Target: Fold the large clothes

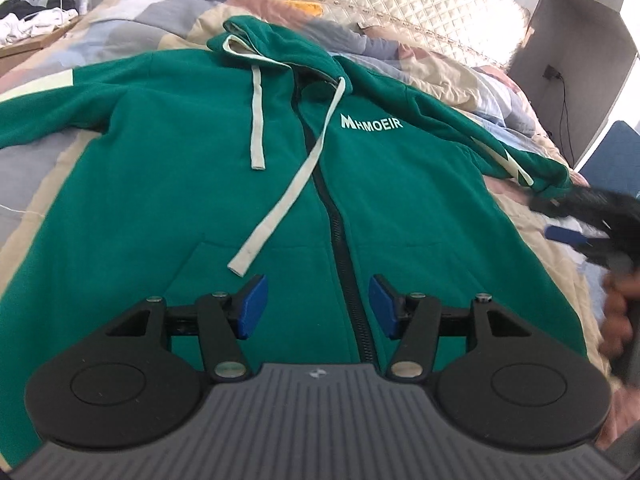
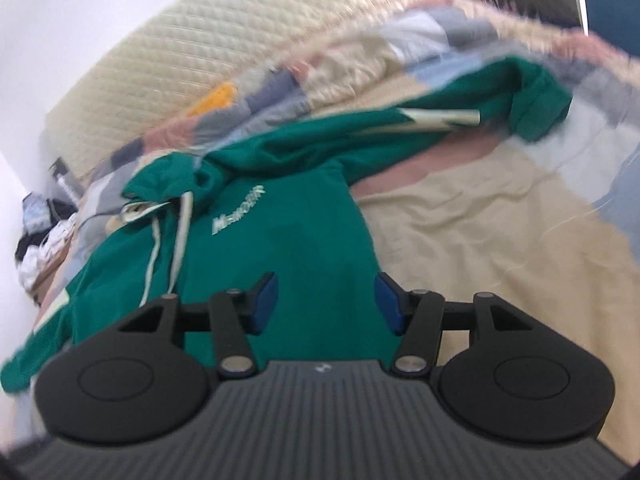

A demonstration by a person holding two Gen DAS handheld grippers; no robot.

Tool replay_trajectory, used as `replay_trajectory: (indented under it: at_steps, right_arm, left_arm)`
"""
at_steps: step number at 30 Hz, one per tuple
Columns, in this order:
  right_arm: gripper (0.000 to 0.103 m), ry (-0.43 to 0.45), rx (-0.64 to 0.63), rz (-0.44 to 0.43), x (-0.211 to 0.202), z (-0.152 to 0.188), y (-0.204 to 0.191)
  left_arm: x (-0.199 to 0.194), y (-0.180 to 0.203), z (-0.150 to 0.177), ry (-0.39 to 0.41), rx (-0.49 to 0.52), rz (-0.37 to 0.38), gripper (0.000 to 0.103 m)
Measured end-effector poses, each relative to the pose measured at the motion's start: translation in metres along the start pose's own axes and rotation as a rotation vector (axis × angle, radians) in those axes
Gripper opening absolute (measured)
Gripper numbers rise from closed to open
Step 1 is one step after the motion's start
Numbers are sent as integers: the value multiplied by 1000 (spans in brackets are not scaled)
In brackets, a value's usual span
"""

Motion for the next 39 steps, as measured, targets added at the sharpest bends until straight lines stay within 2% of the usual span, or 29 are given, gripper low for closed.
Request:
replay_trajectory:
  at_steps: [6, 11, 15, 21, 24, 25, 27, 29, 30, 32, 34, 37, 39]
  right_arm:
    - [55, 3, -41, 164, 61, -31, 60]
    - [55, 54, 70, 302, 79, -36, 126]
    - [55, 74, 93, 433, 91, -38, 173]
    - [53, 155, 186, 447, 113, -45, 235]
    - [54, 226, 214, 446, 123, -64, 256]
    - [54, 250, 231, 447, 124, -72, 263]
    - [50, 289, 238, 462, 128, -91, 276]
    - [48, 267, 187, 465, 136, -111, 283]
    - [36, 252, 143, 470, 140, -123, 283]
    - [20, 231, 39, 490, 144, -148, 280]
    - [13, 214, -40, 494, 147, -172, 277]
    - [8, 239, -125, 560, 136, -201, 275]
    - [7, 269, -111, 620, 123, -212, 281]
  left_arm:
    - [5, 1, 6, 13, 26, -3, 63]
    - [23, -5, 3, 2, 10, -20, 63]
    - [45, -8, 2, -47, 3, -30, 63]
    - [70, -7, 3, -55, 22, -41, 63]
    - [73, -11, 0, 24, -24, -25, 63]
    - [76, -12, -2, 26, -43, -24, 63]
    - [81, -13, -6, 24, -76, -31, 63]
    - [85, -14, -10, 30, -87, -31, 63]
    - [87, -14, -11, 37, -88, -37, 63]
    - [90, -16, -12, 45, -99, -46, 63]
    - [92, -15, -13, 48, -114, -54, 63]
    - [95, -11, -14, 65, -98, -65, 63]
    - [98, -9, -14, 67, -93, -76, 63]
Point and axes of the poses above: each gripper's, at about its wrist camera, not at the fingertips, and x roughly the way its jaws point, y to its right, z to its underside, the point moved 2 cm from there along x, roughly the way its jaws point, and after that the axes turned 15 degrees about -x, right-handed, at the moved point
